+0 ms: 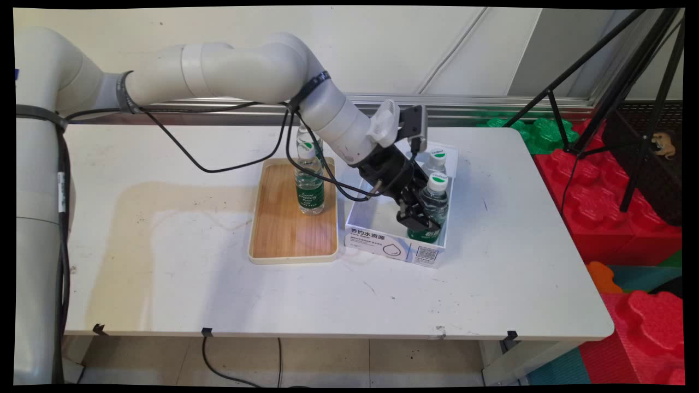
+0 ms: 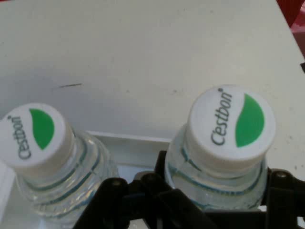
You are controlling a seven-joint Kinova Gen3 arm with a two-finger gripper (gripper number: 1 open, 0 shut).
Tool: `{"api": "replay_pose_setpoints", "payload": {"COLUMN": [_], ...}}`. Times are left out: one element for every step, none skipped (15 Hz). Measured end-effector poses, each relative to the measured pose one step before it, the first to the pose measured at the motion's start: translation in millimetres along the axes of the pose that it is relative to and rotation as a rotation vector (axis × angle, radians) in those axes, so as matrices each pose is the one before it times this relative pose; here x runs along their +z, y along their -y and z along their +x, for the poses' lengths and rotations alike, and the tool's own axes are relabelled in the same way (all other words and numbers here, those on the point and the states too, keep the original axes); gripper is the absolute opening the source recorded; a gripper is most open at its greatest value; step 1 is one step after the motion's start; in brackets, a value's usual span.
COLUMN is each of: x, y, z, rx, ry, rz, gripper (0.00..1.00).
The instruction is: Place the picked object on the tray
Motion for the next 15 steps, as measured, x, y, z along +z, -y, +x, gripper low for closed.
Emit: {"api": "replay_pose_setpoints", "payload": {"x": [-3.11,-5.07,-3.91,-5.54,-3.97,-6.17,-4.44,-6.69,-4.81,-7.24,-9.06,-9.42,-8.42,-8.98,-12.3], "y": [-0.39,-0.7,-0.71,-0.91,-0.67,-1.05,-0.86,-1.22,-0.9,-1.31,-1.52,-1.72,-1.41,-1.4,-1.78], "z": [0.58,0.65,0.27,0.69,0.61,0.8,0.52,0.8,0.46,0.67,0.78,0.59,0.26,0.01,-0.15], "rx": [0.00066,0.00012,-0.00009,0.00091,0.00119,0.002,0.00192,0.00274,0.00228,0.00313,0.00285,0.00355,0.00152,0.00063,-0.00163], "ry": [-0.00409,-0.00624,-0.00454,-0.00648,-0.00463,-0.00705,-0.00447,-0.00678,-0.00382,-0.0061,-0.0075,-0.00653,-0.00582,-0.00587,-0.00852], "rz": [0.0015,0.0024,0.00168,0.00206,0.0014,0.00276,0.00145,0.00261,0.0019,0.00334,0.00443,0.00394,0.00376,0.00454,0.00627], "gripper": [0.0,0.0,0.0,0.0,0.0,0.0,0.0,0.0,0.0,0.0,0.0,0.0,0.0,0.0,0.0]}}
